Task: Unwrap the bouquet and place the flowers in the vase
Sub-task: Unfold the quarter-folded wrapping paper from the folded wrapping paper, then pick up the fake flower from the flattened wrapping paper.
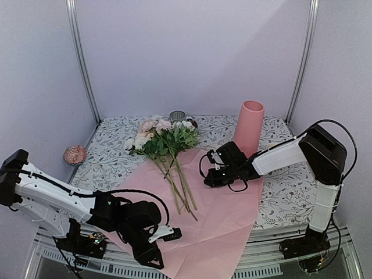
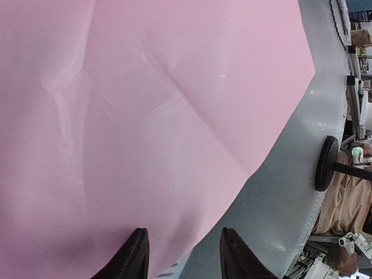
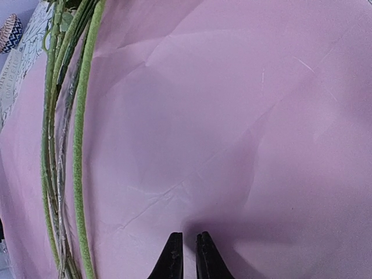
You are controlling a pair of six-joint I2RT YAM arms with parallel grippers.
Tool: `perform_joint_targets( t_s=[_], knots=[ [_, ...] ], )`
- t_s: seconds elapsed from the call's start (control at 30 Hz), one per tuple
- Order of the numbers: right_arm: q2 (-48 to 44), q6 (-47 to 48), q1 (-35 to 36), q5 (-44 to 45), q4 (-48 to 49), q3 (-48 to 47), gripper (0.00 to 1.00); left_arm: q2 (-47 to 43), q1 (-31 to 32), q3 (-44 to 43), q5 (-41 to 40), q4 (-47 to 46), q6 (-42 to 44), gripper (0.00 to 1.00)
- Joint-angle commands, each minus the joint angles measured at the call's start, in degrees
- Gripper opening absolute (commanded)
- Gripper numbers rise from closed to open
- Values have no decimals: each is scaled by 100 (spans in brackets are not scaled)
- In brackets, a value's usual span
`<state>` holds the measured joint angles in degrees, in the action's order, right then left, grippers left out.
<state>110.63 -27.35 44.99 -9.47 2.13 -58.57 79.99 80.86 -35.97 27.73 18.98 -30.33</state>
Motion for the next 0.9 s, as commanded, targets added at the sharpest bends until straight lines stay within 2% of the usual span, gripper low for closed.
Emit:
perform_joint_targets(
  t_s=[0.0, 0.13, 0.3, 0.43, 0.53, 0.63, 0.67, 0.73, 0.83, 0.87],
  knots=[
    [-242, -10, 30, 45, -153, 121, 13, -141, 75, -139, -522, 508, -90, 44],
    [-542, 67, 89, -102, -206, 219, 13, -479, -84, -396, -1555, 996, -89, 40],
    [-977, 373, 430, -24, -595, 185, 14, -1103, -860, -196, -2008, 942, -145, 35],
    [-1218, 539, 664, -31, -862, 189, 15, -1468, -1347, -195, -2709, 984, -310, 32],
    [-1300, 539, 725, -41, -898, 222, 16, -1714, -1701, -109, -3420, 820, -622, 32],
    [-1272, 476, 762, -121, -733, 247, 18, -1929, -2046, 169, -3806, 340, -718, 37],
    [-1235, 433, 777, -177, -679, 230, 18, -2012, -2183, 273, -3771, 94, -712, 42],
    [-1115, 373, 807, -236, -595, 147, 22, -2099, -2441, 474, -3731, -483, -796, 68],
    [-951, 251, 864, -149, -552, -47, 23, -2114, -2814, 746, -3566, -1348, -921, 86],
    [-925, 216, 869, -135, -518, -64, 23, -2093, -2880, 816, -3552, -1601, -982, 95]
  ],
)
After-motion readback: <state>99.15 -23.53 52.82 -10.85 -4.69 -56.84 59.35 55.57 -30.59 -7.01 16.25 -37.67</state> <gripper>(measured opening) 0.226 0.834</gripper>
